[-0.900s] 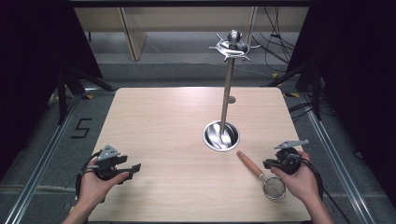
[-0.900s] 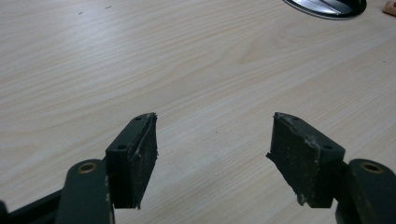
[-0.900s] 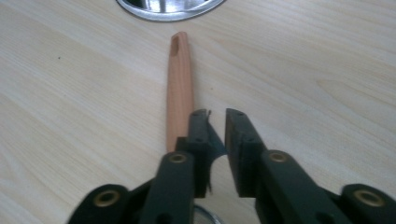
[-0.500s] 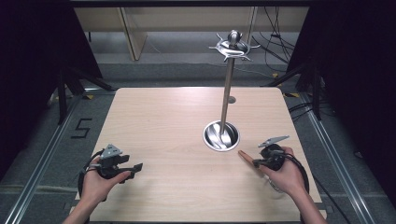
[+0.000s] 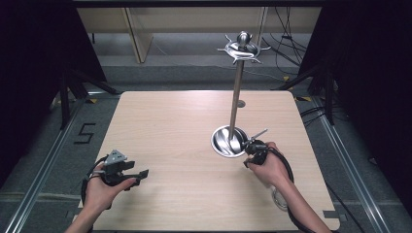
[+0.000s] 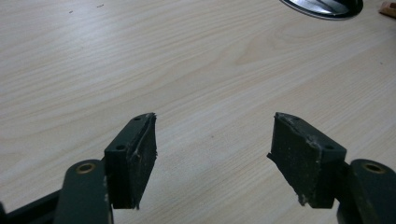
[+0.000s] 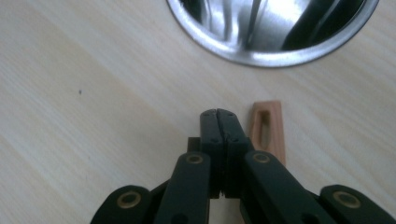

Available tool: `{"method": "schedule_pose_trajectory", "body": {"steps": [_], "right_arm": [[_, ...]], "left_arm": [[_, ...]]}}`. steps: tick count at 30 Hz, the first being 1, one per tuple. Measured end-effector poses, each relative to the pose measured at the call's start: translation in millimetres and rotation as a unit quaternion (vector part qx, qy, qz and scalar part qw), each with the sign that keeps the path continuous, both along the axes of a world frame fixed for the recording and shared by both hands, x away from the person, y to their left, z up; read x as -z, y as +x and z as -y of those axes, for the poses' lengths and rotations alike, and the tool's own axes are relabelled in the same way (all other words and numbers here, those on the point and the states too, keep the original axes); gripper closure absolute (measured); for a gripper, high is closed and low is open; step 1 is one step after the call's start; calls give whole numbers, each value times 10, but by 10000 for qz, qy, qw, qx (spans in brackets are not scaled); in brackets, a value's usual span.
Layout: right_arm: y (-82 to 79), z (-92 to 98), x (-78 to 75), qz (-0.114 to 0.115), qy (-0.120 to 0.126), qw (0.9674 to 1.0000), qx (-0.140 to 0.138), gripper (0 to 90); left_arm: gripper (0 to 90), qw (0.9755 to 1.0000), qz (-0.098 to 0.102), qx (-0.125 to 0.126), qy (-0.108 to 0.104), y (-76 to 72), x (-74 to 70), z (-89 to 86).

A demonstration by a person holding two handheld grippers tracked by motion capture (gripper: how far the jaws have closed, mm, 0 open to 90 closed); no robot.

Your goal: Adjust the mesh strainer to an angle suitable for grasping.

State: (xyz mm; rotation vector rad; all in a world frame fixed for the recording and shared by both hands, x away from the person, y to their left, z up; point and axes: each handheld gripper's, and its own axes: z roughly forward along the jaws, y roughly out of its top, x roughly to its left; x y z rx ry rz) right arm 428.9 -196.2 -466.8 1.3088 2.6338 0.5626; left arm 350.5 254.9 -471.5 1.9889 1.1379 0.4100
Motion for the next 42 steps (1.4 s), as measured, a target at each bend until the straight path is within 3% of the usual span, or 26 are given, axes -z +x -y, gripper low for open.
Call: {"method": "schedule_pose_trajectory", "body": {"steps": [2,4,5,7,15,16,19,20,21,24,27,28,31,35,37,38,41,42], "right_arm": [[64,-3,-13,69,-8,10000,11,900],[86,-17,-4,-54,99,9999,109,900],[115,3,11,27,15,10000,18,900],[149,-6,39,30,-75,9999,97,900],[258,15,104,26,-72,9997,240,900],[260,23,91,-68,93,9994,339,900],[280,56,90,-25,84,9992,401,900],[288,86,83,-80,166,9978,642,900],[288,86,83,-80,166,9978,642,900],[326,190,78,-37,257,9948,983,900],[372,310,56,106,89,9938,1099,900],[373,340,45,39,97,9921,1252,900],[382,468,39,-9,201,9884,1505,900],[391,625,21,87,240,9843,1748,900],[395,668,16,164,169,9838,1775,900],[386,746,0,172,111,9807,1946,900],[382,831,13,180,98,9802,1970,900],[366,889,17,198,175,9781,2064,894]], "left_arm": [[305,10000,-22,-37,-22,-11,2,-4],[305,10000,-44,-15,31,-10,3,-16],[305,10000,-44,-15,31,-10,3,-16],[305,10000,-23,-31,41,-4,-1,-14],[305,10000,-32,-14,35,-5,15,-9],[305,10000,-18,-21,52,-13,12,-10],[305,10000,-6,2,56,-14,1,-15],[305,10000,53,12,42,-15,-6,-23],[305,10000,53,12,42,-15,-6,-23],[305,10000,44,-28,33,-9,-5,-26],[306,10000,44,-67,-39,-4,4,-17],[306,10000,54,-44,47,3,2,-28],[306,10000,-5,-48,27,8,2,-24],[306,10000,24,-27,47,17,-1,-26],[306,10000,18,-65,24,21,-2,-25],[306,10000,32,-56,9,31,-1,-26],[306,10000,48,-63,5,36,4,-25],[307,10000,25,-47,5,39,3,-23]]}}
